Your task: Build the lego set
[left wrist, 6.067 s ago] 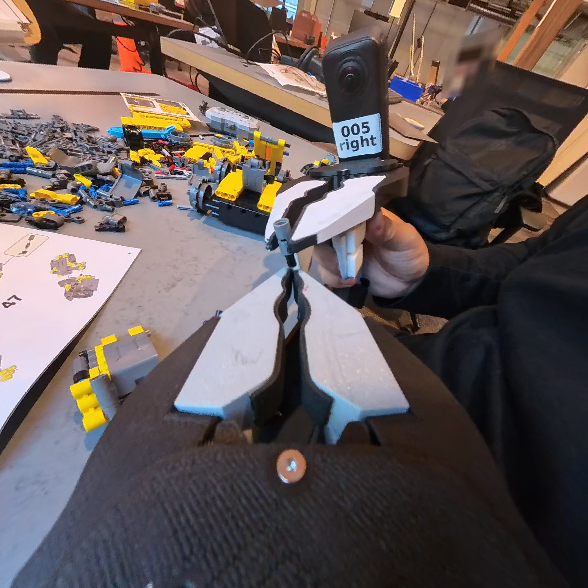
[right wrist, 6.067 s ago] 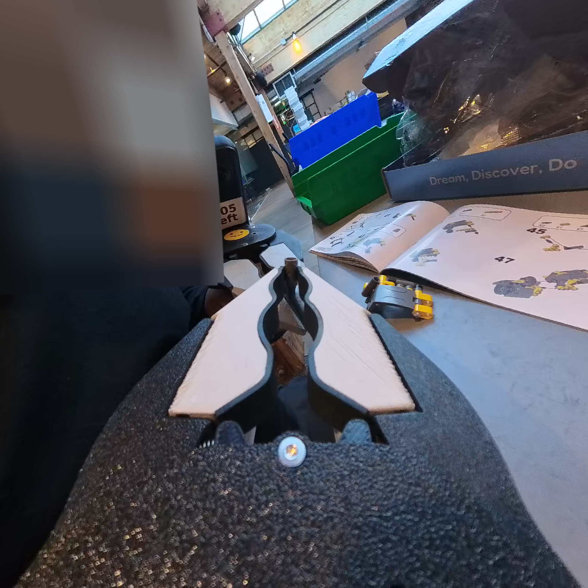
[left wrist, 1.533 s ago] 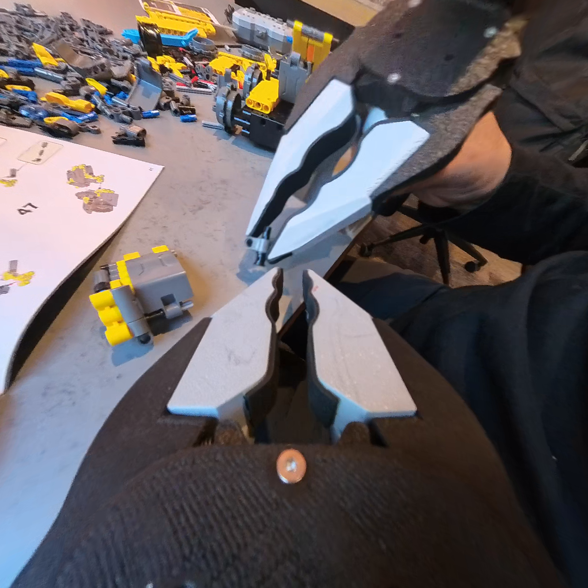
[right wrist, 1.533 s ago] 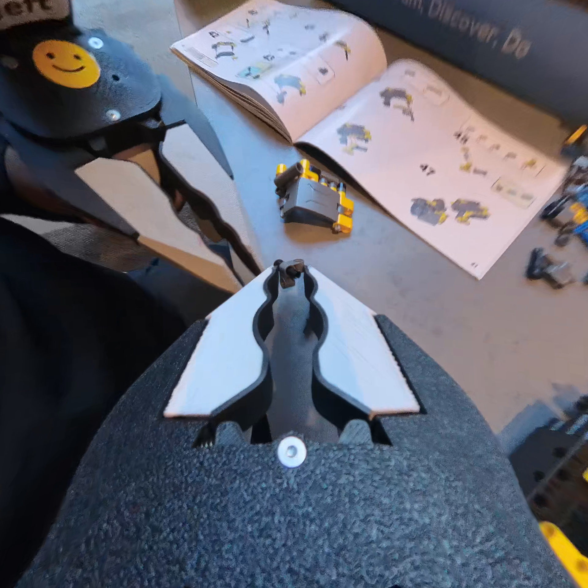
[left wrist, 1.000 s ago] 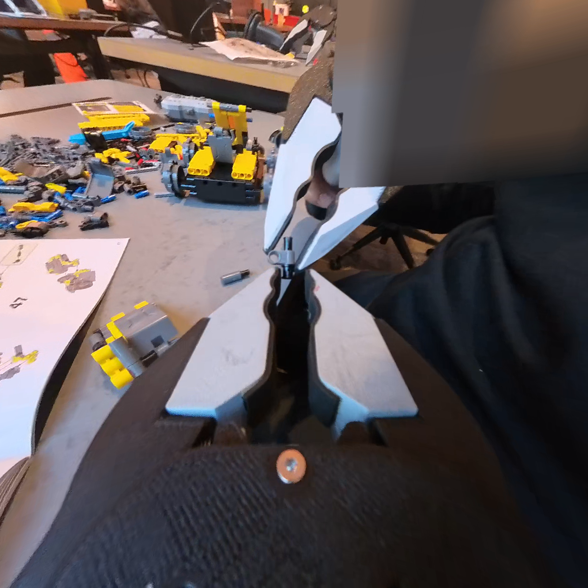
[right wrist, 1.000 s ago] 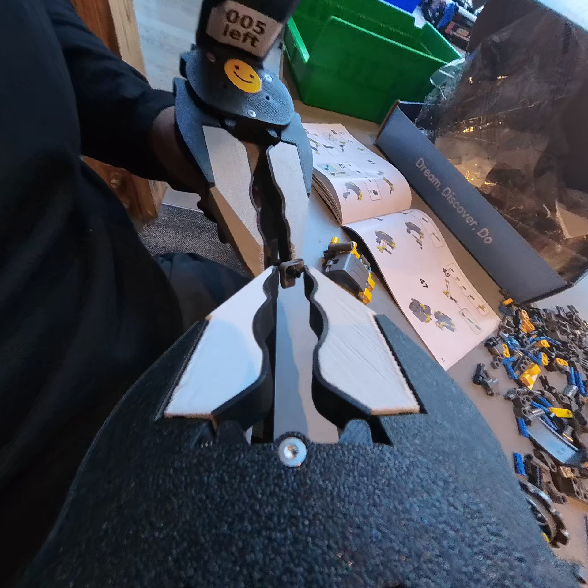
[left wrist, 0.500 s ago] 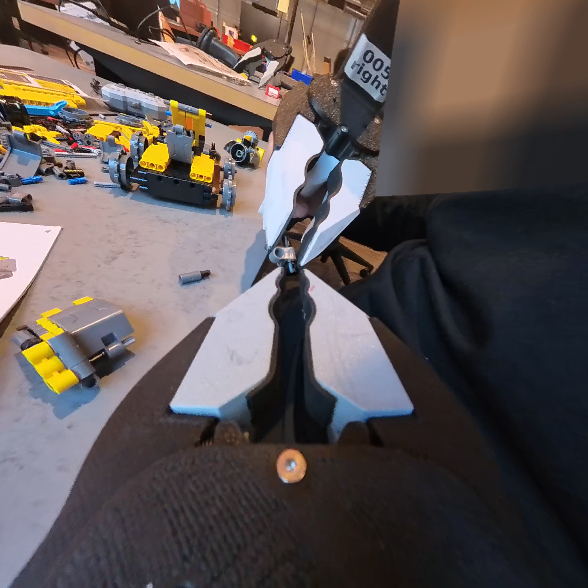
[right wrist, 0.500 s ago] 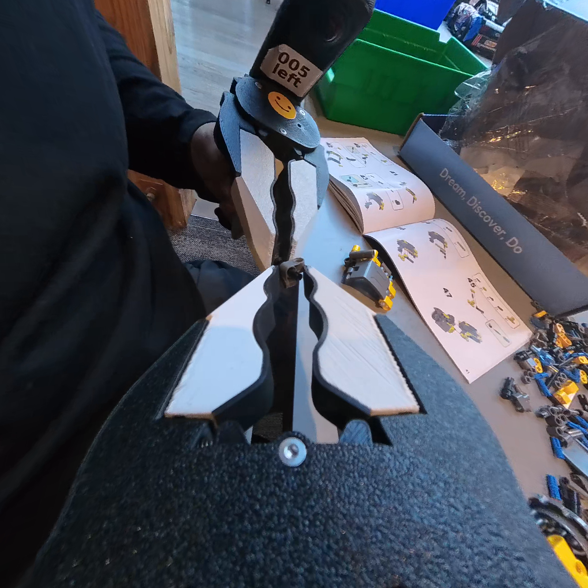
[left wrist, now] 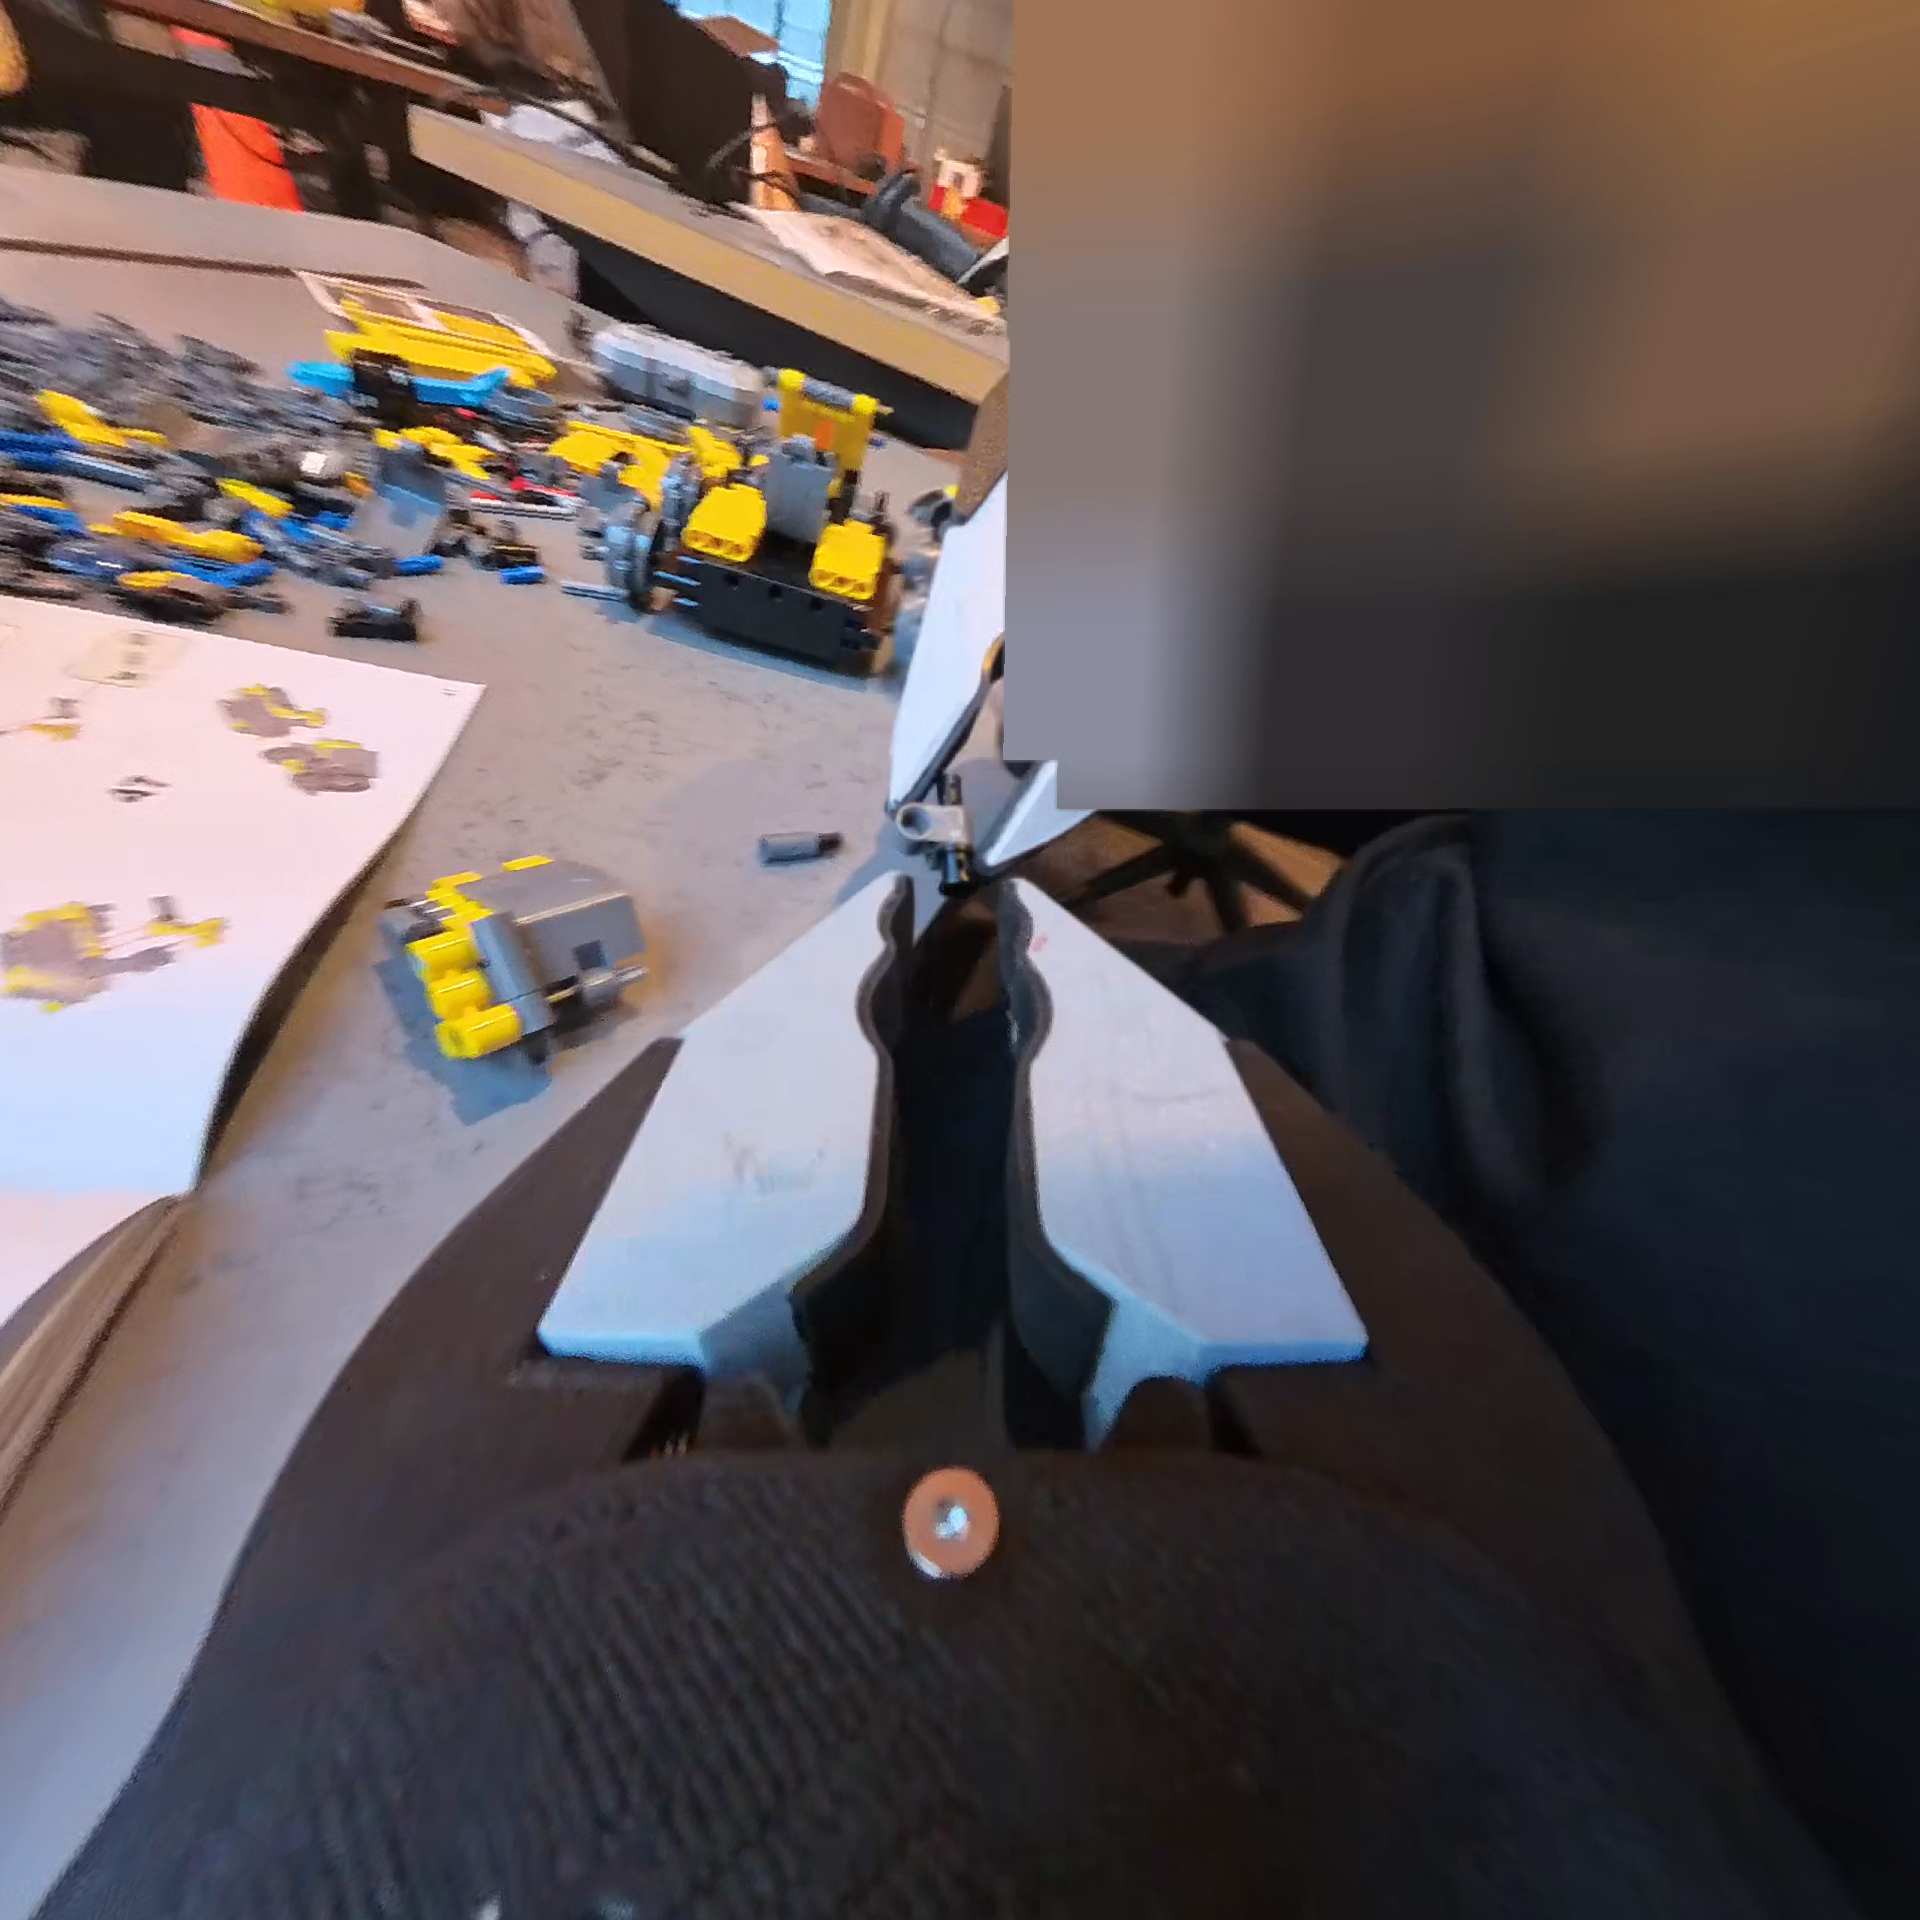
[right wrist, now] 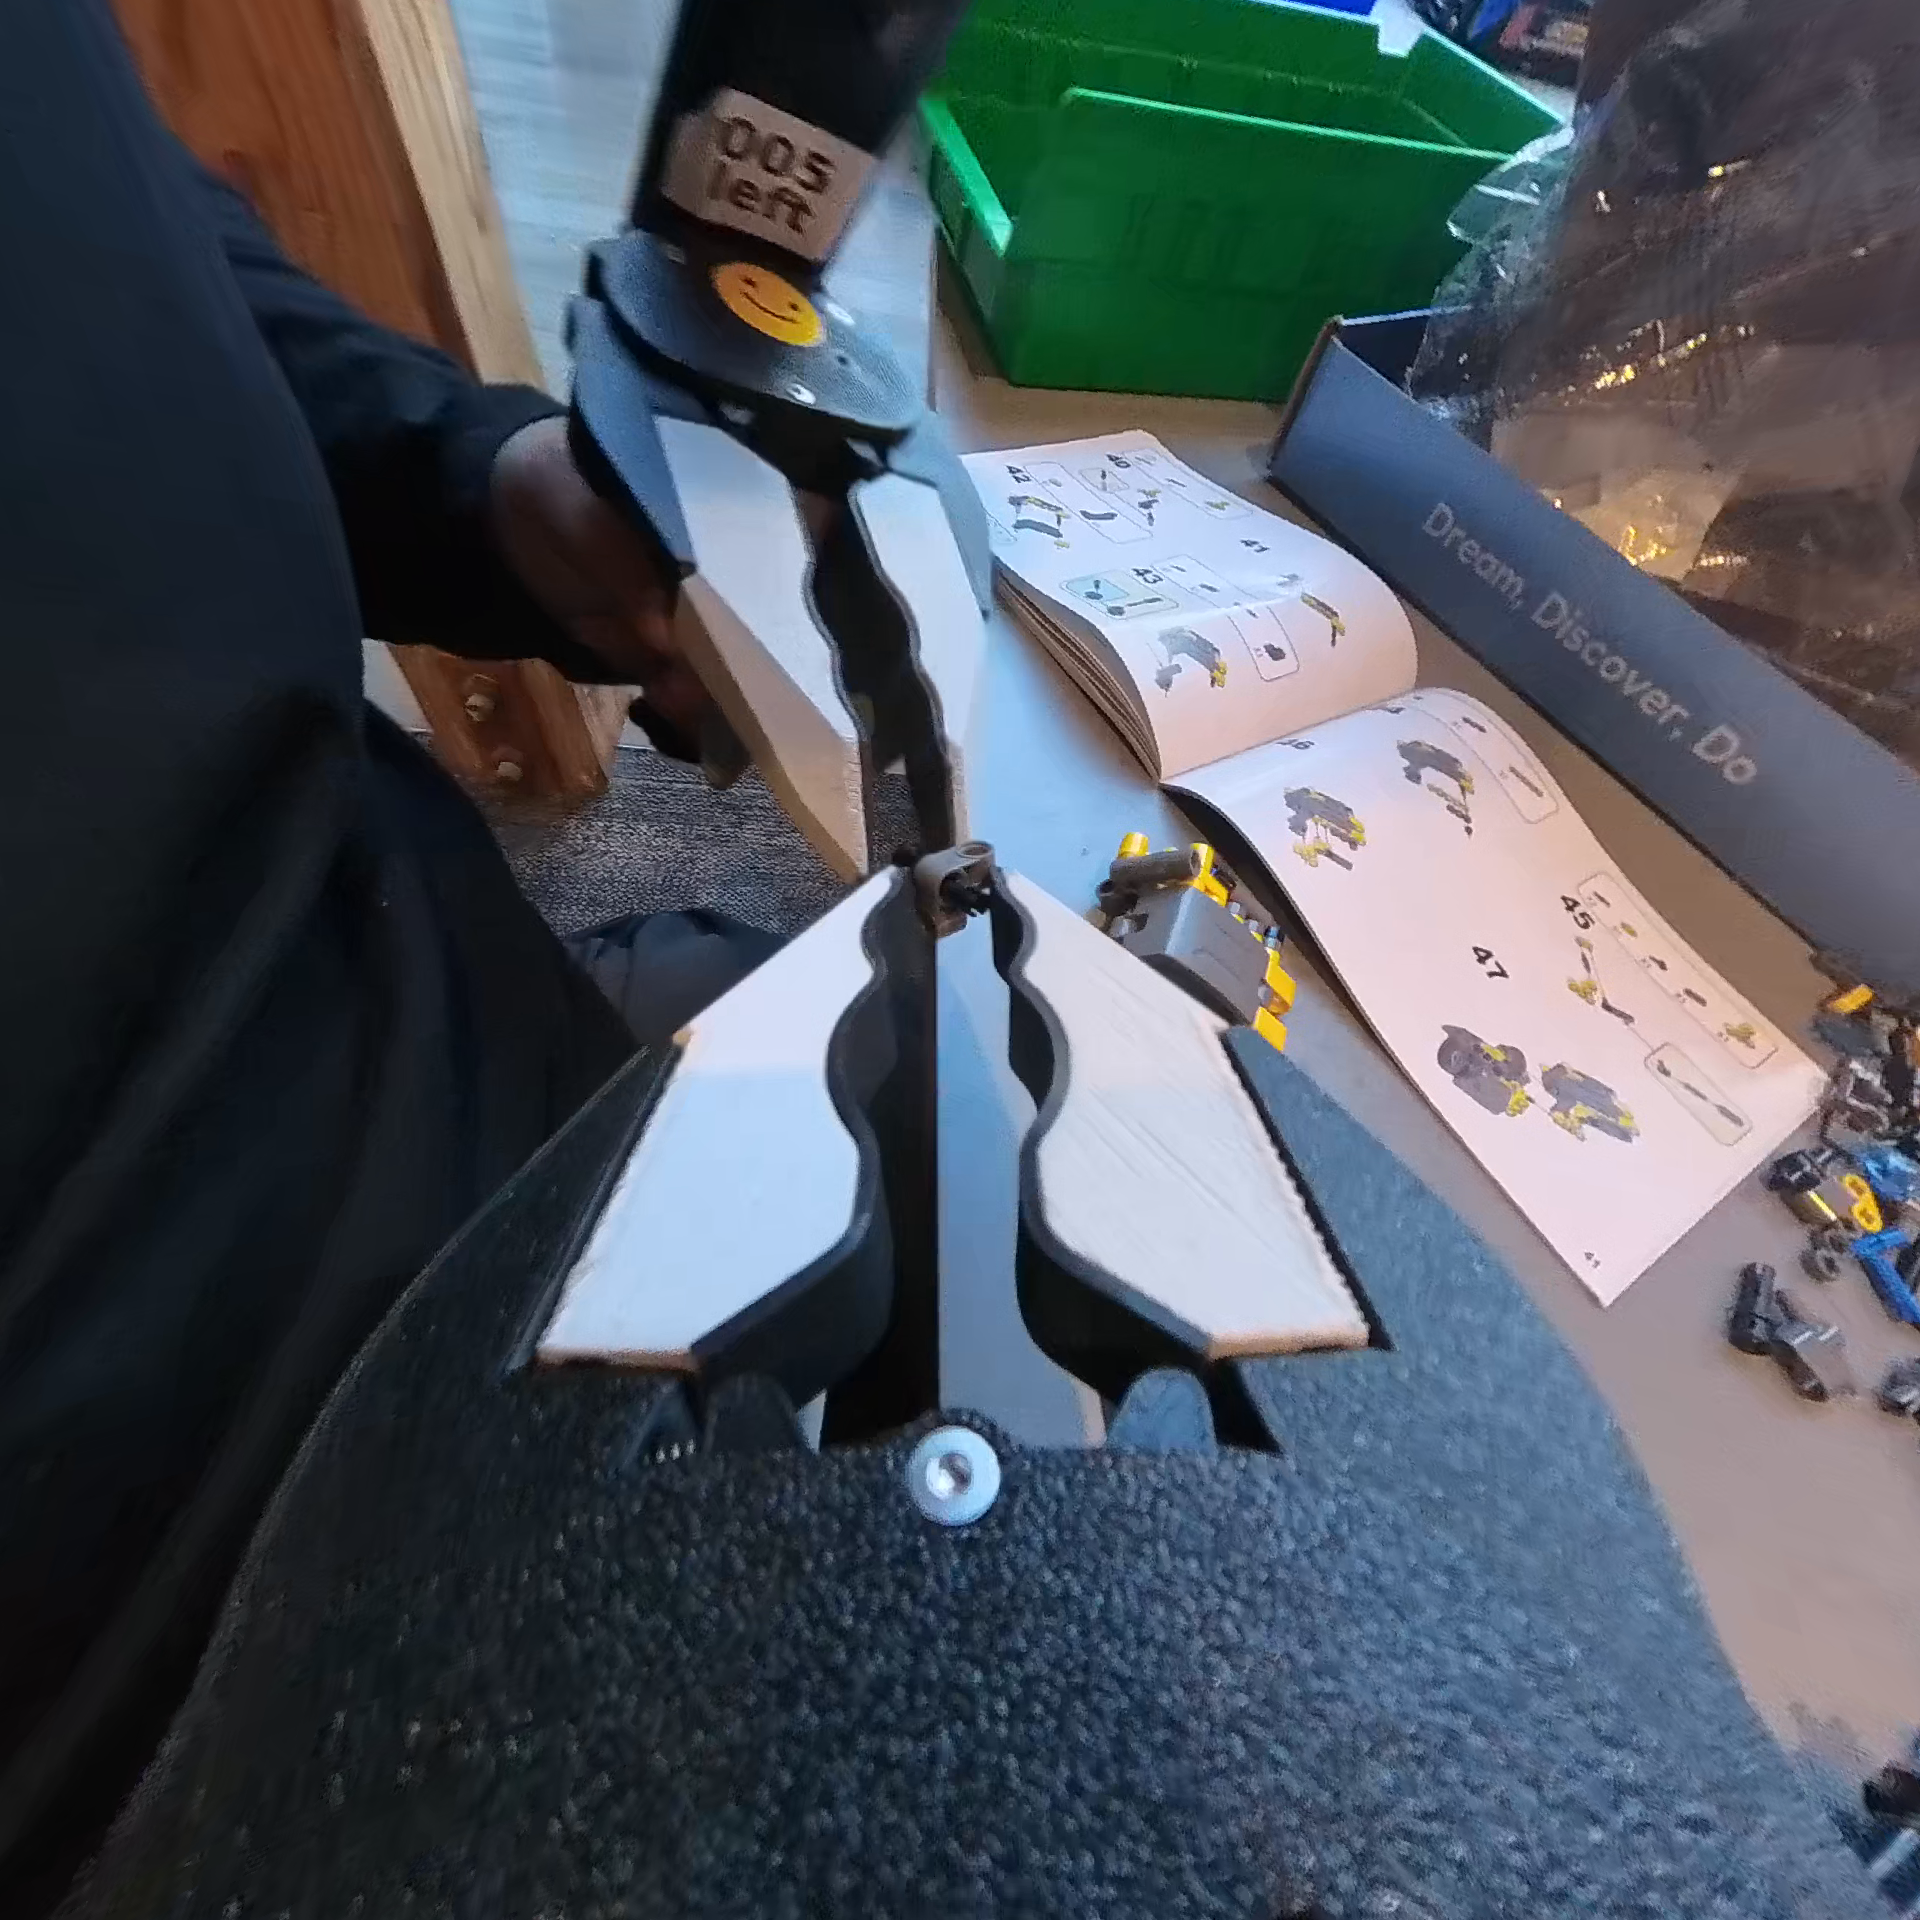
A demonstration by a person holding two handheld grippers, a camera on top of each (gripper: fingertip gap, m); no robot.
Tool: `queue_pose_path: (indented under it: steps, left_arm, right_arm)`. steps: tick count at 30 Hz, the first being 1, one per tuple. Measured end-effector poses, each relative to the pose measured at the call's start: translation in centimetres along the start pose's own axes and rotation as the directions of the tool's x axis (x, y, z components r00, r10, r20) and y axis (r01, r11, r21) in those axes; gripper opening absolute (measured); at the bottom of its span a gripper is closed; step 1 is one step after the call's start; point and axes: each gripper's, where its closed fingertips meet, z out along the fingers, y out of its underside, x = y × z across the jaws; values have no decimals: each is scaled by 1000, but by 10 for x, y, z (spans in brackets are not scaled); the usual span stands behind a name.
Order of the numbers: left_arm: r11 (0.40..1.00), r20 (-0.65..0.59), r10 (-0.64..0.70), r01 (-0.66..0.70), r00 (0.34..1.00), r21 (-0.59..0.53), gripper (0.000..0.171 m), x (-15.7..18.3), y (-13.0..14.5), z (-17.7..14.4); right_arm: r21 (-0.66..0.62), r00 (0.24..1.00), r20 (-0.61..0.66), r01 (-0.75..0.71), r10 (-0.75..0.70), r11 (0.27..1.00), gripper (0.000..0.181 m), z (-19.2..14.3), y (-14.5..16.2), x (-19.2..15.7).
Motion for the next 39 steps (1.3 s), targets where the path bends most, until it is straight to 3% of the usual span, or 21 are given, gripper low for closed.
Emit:
queue_pose_path:
  steps: [3,14,22,39]
  left_arm:
    - [996,115,85,-80,990,-43,18,-11,7,-8]
    - [972,255,228,-205,940,-112,20,-29,9,-19]
    - [965,303,259,-230,917,-128,21,-35,8,-20]
    - [940,272,335,-300,902,-163,18,-26,12,-12]
  right_arm:
    - [-17,998,-16,-56,55,998,14,8,2,4]
    - [11,971,-79,-227,227,974,14,26,0,19]
    - [22,958,-62,-278,279,960,14,28,1,15]
    - [39,948,-57,-311,313,950,14,26,3,10]
